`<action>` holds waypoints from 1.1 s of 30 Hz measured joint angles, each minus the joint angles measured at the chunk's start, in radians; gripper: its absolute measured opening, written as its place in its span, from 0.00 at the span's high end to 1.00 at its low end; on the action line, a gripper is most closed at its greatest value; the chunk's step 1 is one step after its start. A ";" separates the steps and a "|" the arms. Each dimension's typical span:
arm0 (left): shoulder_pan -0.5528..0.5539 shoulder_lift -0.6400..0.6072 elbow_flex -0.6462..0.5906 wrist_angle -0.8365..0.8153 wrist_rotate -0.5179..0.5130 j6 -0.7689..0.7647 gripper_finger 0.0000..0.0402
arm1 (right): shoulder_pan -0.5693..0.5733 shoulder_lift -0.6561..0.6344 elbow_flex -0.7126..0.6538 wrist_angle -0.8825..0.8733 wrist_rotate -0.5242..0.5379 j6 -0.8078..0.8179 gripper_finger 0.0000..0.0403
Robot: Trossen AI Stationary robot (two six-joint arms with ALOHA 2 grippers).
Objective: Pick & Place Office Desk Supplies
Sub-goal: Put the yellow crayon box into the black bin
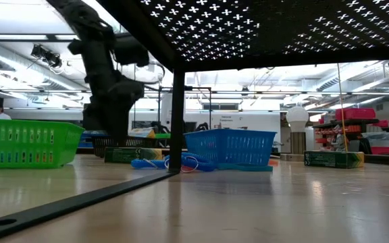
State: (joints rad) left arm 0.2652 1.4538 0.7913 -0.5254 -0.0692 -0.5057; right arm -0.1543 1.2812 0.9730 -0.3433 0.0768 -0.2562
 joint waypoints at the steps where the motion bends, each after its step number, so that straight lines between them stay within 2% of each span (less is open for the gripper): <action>1: 0.006 0.014 0.016 -0.026 0.000 0.003 0.53 | 0.000 0.000 0.000 -0.004 0.000 -0.004 0.43; 5: 0.012 0.055 0.065 -0.085 -0.001 0.017 0.53 | 0.000 0.000 0.000 -0.015 0.000 -0.025 0.43; 9: 0.012 0.075 0.096 -0.076 0.004 0.014 0.52 | 0.000 0.000 0.000 -0.015 -0.002 -0.040 0.43; 20: 0.031 0.160 0.105 -0.070 0.063 0.002 0.51 | 0.002 0.000 0.000 -0.028 -0.031 -0.039 0.43; 25: 0.052 0.167 0.102 -0.014 0.110 0.041 0.51 | 0.015 0.000 0.000 -0.025 -0.032 -0.040 0.43; 33: 0.078 0.190 0.103 0.031 0.188 0.065 0.60 | 0.029 0.000 0.000 -0.025 -0.032 -0.048 0.43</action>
State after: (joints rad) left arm 0.3431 1.6437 0.8939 -0.4939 0.1184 -0.4405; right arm -0.1249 1.2812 0.9730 -0.3683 0.0452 -0.3042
